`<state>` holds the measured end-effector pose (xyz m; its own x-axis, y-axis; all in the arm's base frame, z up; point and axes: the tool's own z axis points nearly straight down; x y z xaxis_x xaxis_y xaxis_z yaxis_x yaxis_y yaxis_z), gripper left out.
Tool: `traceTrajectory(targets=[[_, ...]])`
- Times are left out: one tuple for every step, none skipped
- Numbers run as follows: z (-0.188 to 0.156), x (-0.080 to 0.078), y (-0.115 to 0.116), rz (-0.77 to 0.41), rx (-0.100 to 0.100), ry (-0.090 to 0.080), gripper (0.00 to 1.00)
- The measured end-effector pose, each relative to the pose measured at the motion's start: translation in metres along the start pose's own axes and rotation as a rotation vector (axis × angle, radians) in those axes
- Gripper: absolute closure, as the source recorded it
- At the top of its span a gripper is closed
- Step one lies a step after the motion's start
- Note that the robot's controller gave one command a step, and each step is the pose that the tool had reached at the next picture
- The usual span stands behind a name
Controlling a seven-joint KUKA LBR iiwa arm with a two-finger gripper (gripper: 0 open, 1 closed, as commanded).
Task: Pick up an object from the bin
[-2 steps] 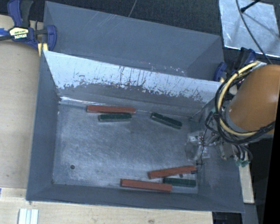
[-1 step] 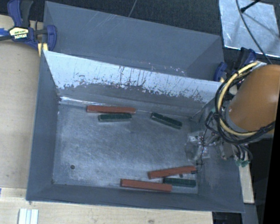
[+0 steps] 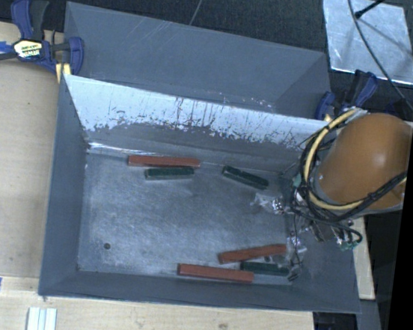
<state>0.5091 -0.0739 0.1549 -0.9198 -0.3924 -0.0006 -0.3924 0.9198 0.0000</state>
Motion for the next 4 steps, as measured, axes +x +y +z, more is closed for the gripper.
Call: traceTrajectory(targets=[[-0.001, 0.0, 0.0, 0.001, 0.001, -0.001, 0.0], [0.051, 0.005, 0.011, 0.047, 0.004, -0.007, 0.0], [0.073, 0.003, -0.008, 0.155, 0.001, -0.001, 1.0], [0.073, 0.003, -0.008, 0.155, 0.001, -0.001, 1.0]])
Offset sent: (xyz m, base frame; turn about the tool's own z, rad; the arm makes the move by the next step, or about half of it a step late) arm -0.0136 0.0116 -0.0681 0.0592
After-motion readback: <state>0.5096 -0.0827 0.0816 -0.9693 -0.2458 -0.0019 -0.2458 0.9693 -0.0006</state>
